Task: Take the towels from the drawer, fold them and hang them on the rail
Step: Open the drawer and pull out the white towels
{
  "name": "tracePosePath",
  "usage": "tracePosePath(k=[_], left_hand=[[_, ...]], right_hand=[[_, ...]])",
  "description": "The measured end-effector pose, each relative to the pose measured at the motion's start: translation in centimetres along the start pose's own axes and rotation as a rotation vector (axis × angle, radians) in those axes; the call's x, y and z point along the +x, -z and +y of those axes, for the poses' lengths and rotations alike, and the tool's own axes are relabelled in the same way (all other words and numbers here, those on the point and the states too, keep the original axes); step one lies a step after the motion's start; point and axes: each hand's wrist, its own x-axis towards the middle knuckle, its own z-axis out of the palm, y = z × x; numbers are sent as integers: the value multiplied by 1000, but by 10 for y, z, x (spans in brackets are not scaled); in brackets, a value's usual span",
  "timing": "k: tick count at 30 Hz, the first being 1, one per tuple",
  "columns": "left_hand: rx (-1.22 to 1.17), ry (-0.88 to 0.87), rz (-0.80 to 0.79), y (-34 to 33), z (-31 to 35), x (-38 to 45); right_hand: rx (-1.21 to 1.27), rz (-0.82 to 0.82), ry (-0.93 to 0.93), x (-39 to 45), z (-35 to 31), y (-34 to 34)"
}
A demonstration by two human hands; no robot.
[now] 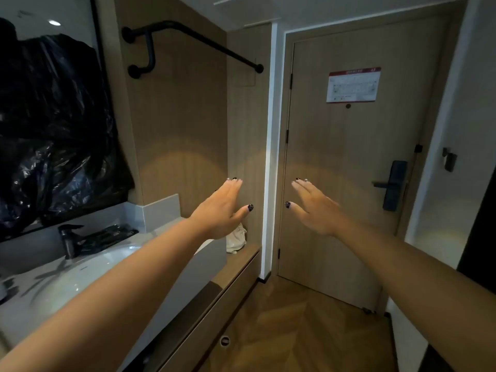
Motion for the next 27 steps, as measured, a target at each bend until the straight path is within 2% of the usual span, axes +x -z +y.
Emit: tracePosePath(k=[6,11,16,27], left_hand=[[2,39,-101,-26,-17,15],[-72,41,-95,-51,-39,42],[-42,20,-107,-72,-72,81],[-3,-1,-148,-123,-169,184]], right_hand=[[92,-123,-73,21,11,-26],[108,-161,-40,52,29,-55],[91,-189,-29,98,45,-89],[182,-135,-60,214,73,-173]])
